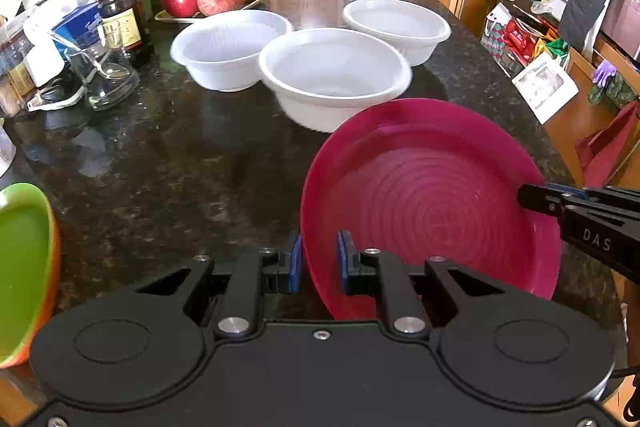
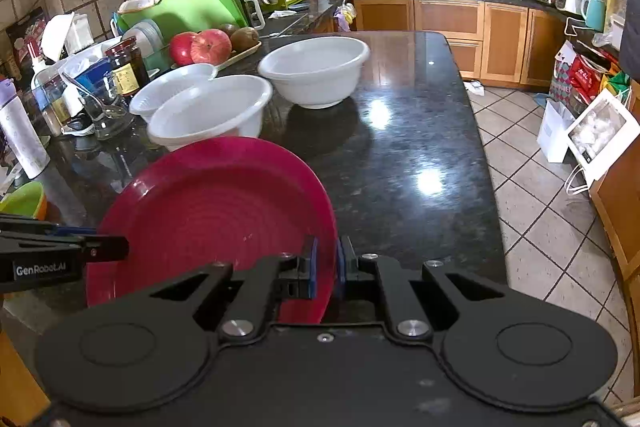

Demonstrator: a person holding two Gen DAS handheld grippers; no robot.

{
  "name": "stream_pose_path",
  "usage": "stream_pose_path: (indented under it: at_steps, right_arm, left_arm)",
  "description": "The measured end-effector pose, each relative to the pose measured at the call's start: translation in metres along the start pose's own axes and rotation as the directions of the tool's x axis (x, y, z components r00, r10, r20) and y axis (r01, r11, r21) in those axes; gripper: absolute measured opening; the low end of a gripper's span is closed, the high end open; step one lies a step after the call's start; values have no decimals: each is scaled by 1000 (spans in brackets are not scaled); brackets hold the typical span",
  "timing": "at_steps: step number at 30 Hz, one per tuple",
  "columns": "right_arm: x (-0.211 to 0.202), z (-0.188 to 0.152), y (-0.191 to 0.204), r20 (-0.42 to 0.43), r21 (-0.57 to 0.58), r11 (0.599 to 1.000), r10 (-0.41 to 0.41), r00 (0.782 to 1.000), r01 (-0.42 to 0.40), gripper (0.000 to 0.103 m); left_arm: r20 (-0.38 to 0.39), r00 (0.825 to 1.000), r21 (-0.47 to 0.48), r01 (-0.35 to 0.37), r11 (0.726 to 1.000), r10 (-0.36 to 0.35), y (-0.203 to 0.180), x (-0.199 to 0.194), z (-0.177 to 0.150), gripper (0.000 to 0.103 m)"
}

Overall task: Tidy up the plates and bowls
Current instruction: 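Lift the magenta plate with both grippers toward the stacked plates, then lower the magenta plate onto the green plate with both grippers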

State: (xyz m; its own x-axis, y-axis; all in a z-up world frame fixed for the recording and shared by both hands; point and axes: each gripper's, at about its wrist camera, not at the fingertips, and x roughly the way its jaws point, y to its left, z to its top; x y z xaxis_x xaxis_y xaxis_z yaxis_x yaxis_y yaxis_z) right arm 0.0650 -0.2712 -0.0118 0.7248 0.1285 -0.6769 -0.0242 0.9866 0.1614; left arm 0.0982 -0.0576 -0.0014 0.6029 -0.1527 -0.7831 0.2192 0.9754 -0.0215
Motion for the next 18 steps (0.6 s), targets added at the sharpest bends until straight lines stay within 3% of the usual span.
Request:
stream_pose_path:
  at_steps: [10, 18]
  right_arm:
    - [-1, -5, 70, -7, -11, 1000, 18, 1000, -18, 12]
    - [2, -1, 141, 20, -48, 997, 68, 998, -67, 12]
  left_arm:
    - [14, 1000, 9, -8, 1000, 8, 57, -25, -16, 23]
    - [72, 994, -3, -77, 997, 77, 110, -57, -32, 23]
